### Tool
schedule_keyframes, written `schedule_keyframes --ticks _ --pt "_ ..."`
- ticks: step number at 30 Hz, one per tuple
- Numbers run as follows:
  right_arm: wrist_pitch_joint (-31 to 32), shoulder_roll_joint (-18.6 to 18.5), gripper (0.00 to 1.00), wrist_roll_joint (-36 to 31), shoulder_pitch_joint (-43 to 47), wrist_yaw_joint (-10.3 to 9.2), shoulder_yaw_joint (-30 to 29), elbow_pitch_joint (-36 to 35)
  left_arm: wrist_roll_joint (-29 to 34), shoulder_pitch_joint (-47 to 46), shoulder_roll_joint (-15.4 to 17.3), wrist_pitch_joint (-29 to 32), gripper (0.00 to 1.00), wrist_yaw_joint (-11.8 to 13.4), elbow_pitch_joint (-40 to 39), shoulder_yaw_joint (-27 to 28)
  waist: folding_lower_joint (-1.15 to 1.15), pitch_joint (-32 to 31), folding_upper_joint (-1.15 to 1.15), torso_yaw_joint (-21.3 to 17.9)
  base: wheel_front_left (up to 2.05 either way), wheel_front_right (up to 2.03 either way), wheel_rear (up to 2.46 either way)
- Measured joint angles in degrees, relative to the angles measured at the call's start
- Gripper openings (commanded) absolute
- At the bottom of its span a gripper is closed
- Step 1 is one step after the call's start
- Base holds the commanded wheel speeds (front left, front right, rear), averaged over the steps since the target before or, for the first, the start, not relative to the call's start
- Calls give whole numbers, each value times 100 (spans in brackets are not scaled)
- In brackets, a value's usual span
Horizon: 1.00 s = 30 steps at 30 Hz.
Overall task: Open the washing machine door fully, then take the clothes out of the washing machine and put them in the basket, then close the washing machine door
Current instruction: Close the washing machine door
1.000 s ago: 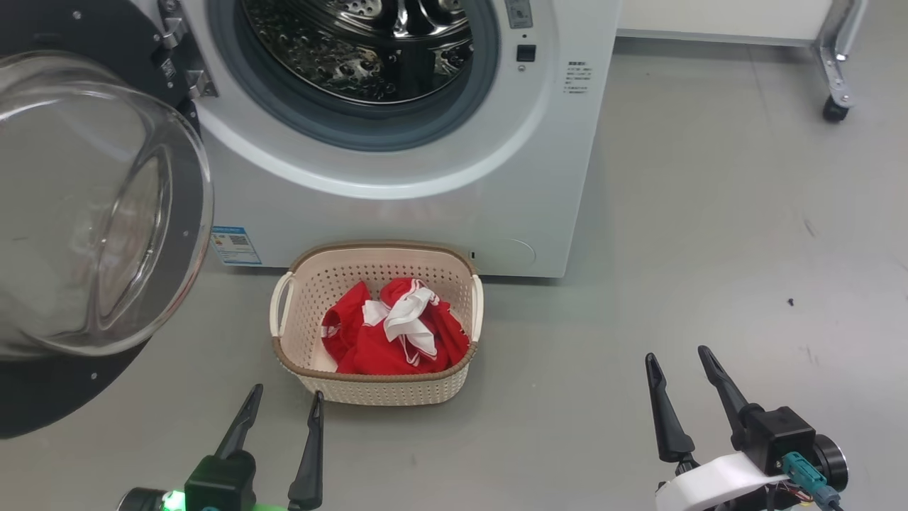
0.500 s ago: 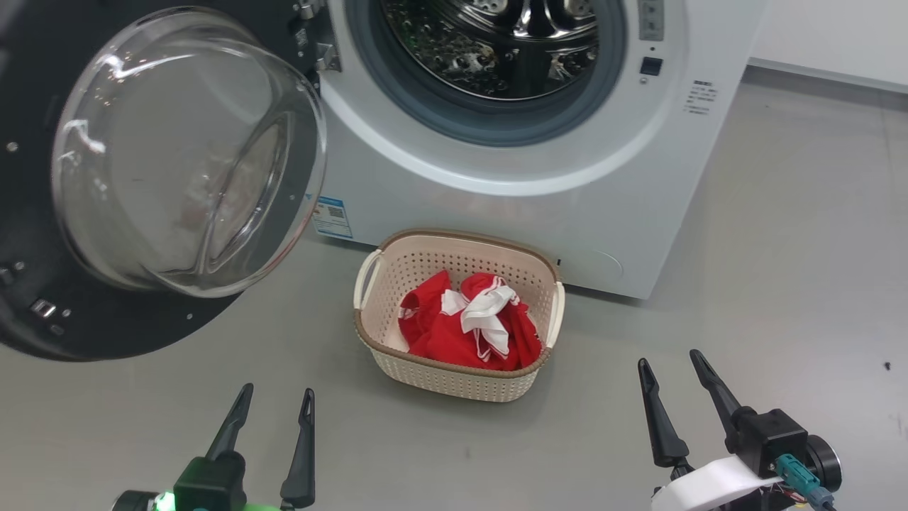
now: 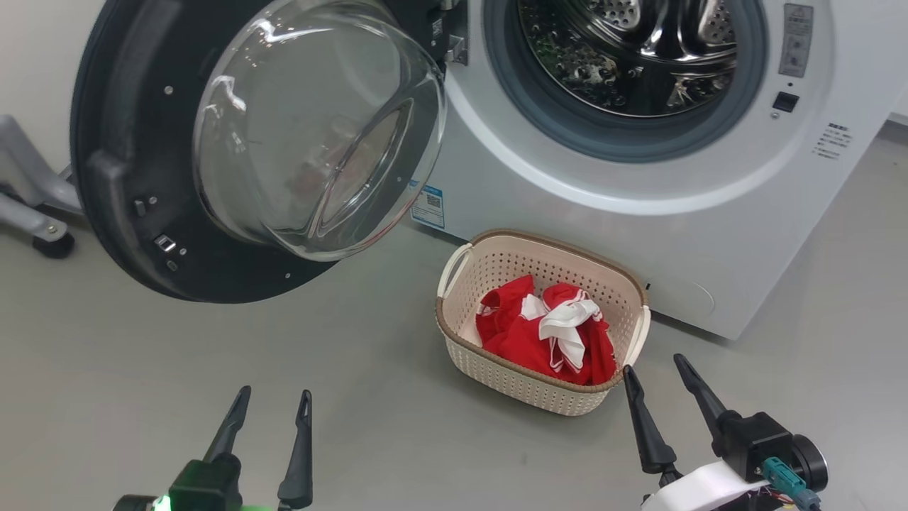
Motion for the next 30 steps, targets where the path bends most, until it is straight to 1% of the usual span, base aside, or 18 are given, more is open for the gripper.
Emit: schedule_keyframes --ticks 6,24,25,26,27,28,30 --pt "8 2 100 -4 -15 37 79 64 -25 4 -5 -57 100 0 -1 70 0 11 0 211 0 0 0" --pt "8 3 100 -4 -29 32 85 138 -25 5 -24 -81 100 1 35 45 0 16 0 215 0 0 0" --pt "8 3 100 -4 -30 32 86 141 -25 5 -24 -81 95 1 35 42 0 15 0 215 0 0 0" --pt "8 3 100 -3 -30 32 86 141 -25 5 -24 -81 62 1 35 38 0 15 0 215 0 0 0" --pt "8 3 100 -3 -31 32 87 141 -25 5 -24 -81 34 1 35 35 0 16 0 215 0 0 0" --pt "8 3 100 -3 -32 32 87 141 -25 5 -24 -82 1 1 35 29 0 17 0 215 0 0 0" --pt "8 3 100 -3 -36 32 87 143 -29 5 -25 -82 0 1 35 16 0 21 0 216 0 0 0"
